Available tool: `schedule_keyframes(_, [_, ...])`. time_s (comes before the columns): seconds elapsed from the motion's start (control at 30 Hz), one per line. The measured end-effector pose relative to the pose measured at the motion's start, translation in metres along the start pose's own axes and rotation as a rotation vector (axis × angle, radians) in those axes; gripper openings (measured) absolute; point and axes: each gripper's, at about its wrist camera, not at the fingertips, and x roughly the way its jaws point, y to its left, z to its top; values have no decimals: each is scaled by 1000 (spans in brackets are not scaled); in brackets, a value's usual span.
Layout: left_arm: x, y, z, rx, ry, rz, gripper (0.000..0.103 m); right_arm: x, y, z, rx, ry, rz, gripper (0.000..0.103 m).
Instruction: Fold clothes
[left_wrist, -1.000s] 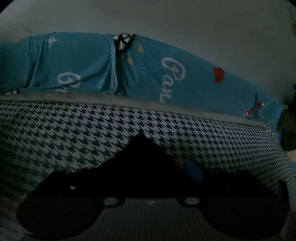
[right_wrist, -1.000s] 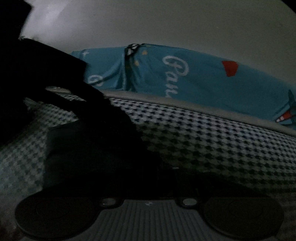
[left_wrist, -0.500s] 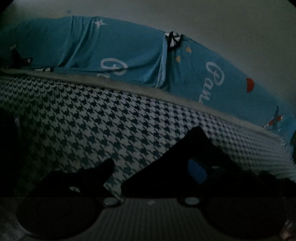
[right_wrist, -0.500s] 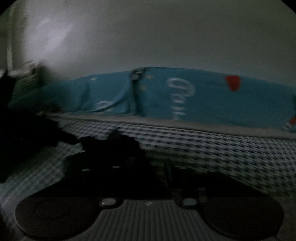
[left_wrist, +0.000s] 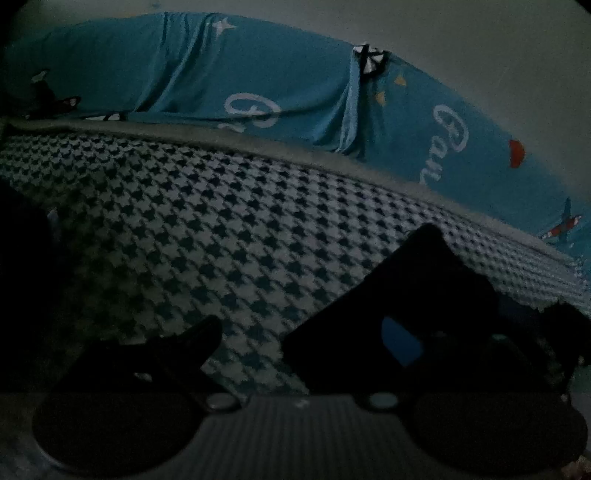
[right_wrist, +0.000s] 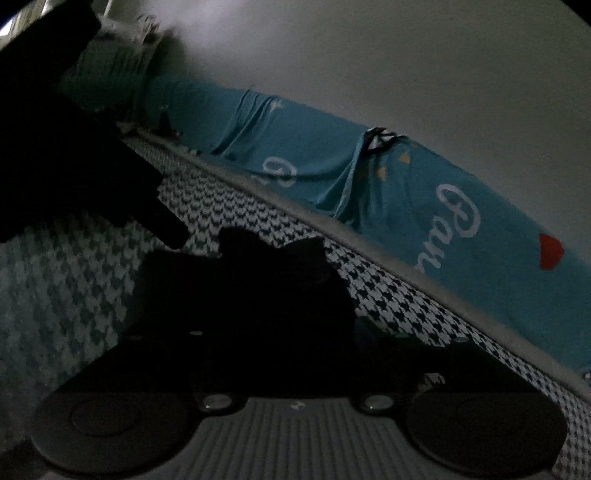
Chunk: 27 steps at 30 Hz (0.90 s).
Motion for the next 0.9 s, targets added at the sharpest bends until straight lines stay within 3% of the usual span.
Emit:
schedule_keyframes(0.2, [6,3,-3,10,24,9,93,22,-3,6,37,-1,-61,66])
schedule_keyframes(0.37, [10,-5,-4,46,40,14,93,34,-35,17,264,-29,-126,66])
schedule_keyframes(0.5, [16,-9,-5,69,52,28,94,49,-65,15,479,1,-185,66])
schedule_keyframes(0.6, [22,-13,-5,86,65,59,95,57,-85,5,628,38,-141,66])
schedule_keyframes(0.77, [35,-10,-2,81,98,122,101,71,-86,-5,586,135,-228,66])
schedule_keyframes(0.9, [32,-6,5,57,94,135,101,63,-99,-10,633,118,-238,66])
